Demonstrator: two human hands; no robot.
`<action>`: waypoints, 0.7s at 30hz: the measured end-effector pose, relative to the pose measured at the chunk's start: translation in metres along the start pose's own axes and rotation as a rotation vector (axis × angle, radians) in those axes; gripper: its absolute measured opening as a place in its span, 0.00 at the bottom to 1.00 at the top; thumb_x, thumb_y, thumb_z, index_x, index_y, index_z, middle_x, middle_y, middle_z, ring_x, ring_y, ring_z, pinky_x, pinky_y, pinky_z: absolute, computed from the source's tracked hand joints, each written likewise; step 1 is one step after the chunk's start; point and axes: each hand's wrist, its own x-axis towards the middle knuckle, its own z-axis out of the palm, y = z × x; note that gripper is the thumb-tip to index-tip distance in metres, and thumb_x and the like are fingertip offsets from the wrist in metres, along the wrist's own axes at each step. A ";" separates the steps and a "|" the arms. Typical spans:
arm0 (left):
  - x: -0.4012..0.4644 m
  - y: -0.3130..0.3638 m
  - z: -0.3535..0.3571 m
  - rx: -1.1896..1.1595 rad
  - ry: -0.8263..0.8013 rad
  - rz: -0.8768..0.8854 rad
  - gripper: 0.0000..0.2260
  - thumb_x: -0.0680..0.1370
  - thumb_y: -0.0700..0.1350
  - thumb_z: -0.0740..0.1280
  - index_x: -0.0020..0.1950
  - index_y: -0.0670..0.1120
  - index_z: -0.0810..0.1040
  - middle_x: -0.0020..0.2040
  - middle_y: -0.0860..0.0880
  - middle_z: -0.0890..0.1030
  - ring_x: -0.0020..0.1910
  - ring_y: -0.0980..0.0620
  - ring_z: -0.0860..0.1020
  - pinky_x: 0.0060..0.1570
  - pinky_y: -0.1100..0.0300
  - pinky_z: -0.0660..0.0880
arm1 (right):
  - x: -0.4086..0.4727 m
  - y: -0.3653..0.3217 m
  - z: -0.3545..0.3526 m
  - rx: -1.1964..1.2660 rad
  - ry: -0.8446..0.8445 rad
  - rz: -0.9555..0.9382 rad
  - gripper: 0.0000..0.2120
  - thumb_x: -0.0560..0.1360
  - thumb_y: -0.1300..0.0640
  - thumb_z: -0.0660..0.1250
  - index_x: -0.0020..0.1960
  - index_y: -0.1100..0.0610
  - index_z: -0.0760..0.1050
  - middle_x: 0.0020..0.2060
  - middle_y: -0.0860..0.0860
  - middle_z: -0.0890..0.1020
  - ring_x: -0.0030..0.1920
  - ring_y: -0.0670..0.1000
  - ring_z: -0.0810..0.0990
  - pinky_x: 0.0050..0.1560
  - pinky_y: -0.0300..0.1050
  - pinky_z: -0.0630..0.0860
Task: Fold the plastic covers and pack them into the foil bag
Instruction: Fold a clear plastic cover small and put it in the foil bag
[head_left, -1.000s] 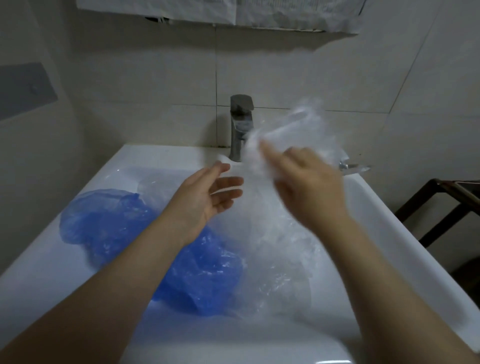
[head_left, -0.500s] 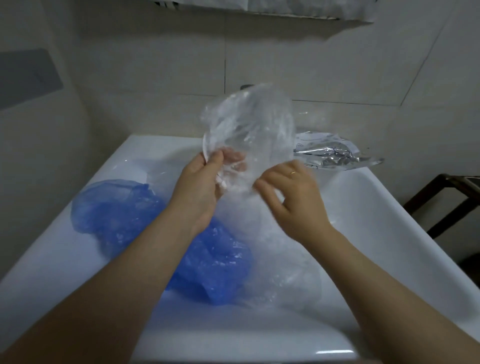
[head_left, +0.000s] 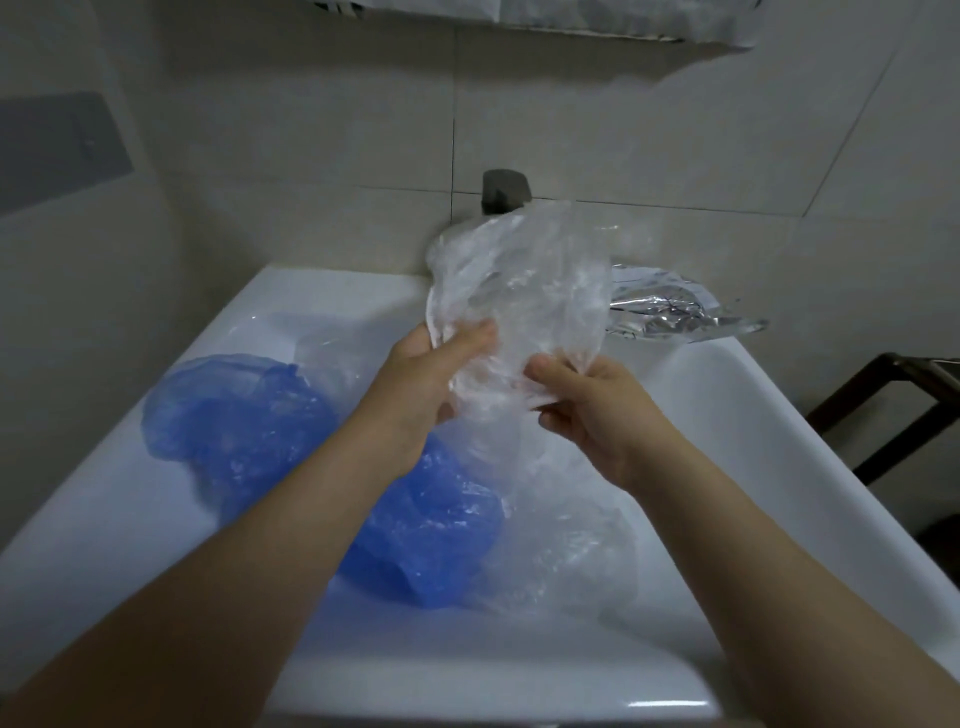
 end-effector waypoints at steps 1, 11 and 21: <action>-0.001 -0.001 0.000 0.040 -0.004 -0.035 0.06 0.75 0.46 0.68 0.50 0.47 0.79 0.43 0.50 0.84 0.44 0.52 0.82 0.46 0.55 0.79 | 0.001 0.000 -0.001 -0.014 0.018 -0.041 0.07 0.76 0.60 0.65 0.39 0.55 0.76 0.30 0.46 0.80 0.31 0.42 0.77 0.31 0.33 0.72; -0.003 0.002 0.000 0.111 -0.011 -0.128 0.07 0.81 0.39 0.57 0.47 0.45 0.74 0.31 0.46 0.82 0.28 0.51 0.82 0.25 0.64 0.76 | -0.002 -0.014 -0.012 -0.223 0.010 -0.054 0.10 0.79 0.61 0.58 0.41 0.58 0.73 0.21 0.50 0.74 0.23 0.49 0.70 0.26 0.38 0.66; -0.005 0.009 0.000 -0.383 -0.088 -0.244 0.08 0.79 0.42 0.58 0.46 0.41 0.75 0.28 0.47 0.80 0.26 0.55 0.80 0.25 0.68 0.75 | -0.002 -0.015 -0.006 0.408 -0.006 0.119 0.10 0.76 0.65 0.54 0.40 0.57 0.71 0.24 0.53 0.77 0.23 0.48 0.76 0.25 0.33 0.71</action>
